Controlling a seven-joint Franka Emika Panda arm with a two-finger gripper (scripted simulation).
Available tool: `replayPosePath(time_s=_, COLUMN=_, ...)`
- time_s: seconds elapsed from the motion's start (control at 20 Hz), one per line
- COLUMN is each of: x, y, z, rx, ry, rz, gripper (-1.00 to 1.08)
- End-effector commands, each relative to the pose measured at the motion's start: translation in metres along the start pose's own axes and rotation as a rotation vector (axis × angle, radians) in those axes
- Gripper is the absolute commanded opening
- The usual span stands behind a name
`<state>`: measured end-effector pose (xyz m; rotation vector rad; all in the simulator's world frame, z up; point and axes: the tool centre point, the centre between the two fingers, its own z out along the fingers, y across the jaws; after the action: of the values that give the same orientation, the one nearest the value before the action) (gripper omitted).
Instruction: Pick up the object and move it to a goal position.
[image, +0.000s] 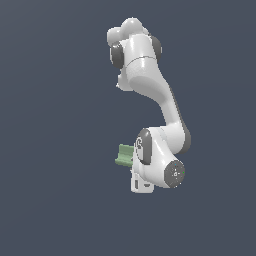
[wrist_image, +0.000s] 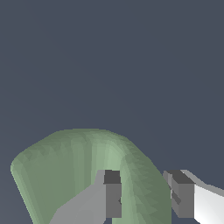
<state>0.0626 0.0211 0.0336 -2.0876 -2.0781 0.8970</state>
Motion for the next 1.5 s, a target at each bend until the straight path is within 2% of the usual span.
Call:
replayPosePath(time_s=0.0, x=0.000, y=0.000, z=0.000, rx=0.000, ry=0.000, rz=0.000, gripper=-1.00)
replayPosePath(time_s=0.4, x=-0.008, y=-0.006, z=-0.003, rx=0.000, ry=0.000, rz=0.000, gripper=-1.00)
replayPosePath(time_s=0.75, x=-0.027, y=-0.022, z=-0.011, rx=0.000, ry=0.000, rz=0.000, gripper=-1.00)
replayPosePath(time_s=1.05, x=-0.058, y=-0.048, z=-0.024, rx=0.000, ry=0.000, rz=0.000, gripper=-1.00)
replayPosePath(time_s=1.45, x=-0.117, y=-0.094, z=-0.050, rx=0.001, ry=-0.001, rz=0.001, gripper=-1.00)
